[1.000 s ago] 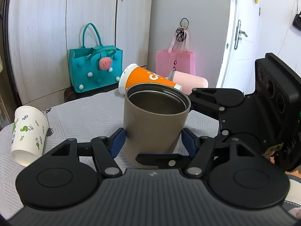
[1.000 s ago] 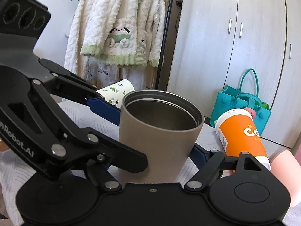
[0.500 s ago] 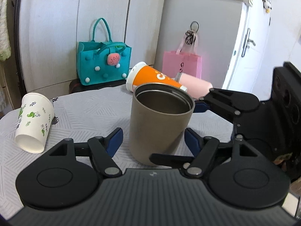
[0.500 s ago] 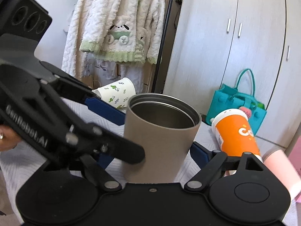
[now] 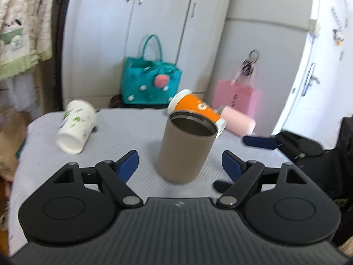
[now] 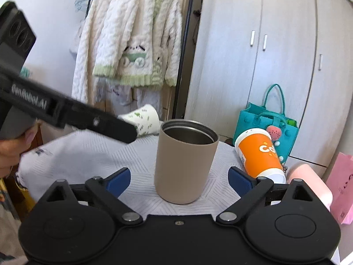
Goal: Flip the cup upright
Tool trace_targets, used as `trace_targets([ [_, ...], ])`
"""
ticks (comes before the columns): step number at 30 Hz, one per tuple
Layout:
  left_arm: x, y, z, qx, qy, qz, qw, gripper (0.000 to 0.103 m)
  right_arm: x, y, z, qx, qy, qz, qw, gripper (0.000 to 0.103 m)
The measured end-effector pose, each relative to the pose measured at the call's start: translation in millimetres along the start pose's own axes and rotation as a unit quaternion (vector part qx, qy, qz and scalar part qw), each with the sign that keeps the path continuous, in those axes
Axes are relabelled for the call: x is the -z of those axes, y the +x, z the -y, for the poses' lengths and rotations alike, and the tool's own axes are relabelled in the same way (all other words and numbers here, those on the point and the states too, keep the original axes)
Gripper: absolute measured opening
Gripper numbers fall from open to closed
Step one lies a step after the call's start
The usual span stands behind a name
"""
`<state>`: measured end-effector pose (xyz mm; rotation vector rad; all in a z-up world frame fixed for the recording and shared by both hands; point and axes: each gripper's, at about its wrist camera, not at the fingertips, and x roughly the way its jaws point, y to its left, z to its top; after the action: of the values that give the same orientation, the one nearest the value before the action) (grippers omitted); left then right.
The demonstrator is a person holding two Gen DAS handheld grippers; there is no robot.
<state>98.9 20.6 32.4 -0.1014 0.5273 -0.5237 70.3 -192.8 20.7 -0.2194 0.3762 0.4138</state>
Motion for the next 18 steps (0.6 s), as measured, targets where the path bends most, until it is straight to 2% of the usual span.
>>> trace_targets([
  [3,5,-9,6,-0.014,-0.007,-0.007,0.9999,0.082,-1,-13,-2,0.007,0.011,0.003,1.000,0.097],
  [8,18,-19,17,-0.070,0.000,-0.012,0.9975,0.082,3,-32,0,0.017,0.056,-0.001,0.998,0.097],
  [12,28,-21,16,-0.104,-0.005,-0.020,0.9944,0.083,8,-45,-4,0.050,0.057,-0.003,0.997,0.097],
  [16,37,-25,14,-0.115,-0.016,-0.028,0.9929,0.086,11,-58,-5,0.065,0.079,-0.002,0.995,0.098],
  [18,41,-28,15,-0.121,-0.017,-0.026,0.9922,0.090,13,-65,-7,0.079,0.082,0.002,0.993,0.103],
])
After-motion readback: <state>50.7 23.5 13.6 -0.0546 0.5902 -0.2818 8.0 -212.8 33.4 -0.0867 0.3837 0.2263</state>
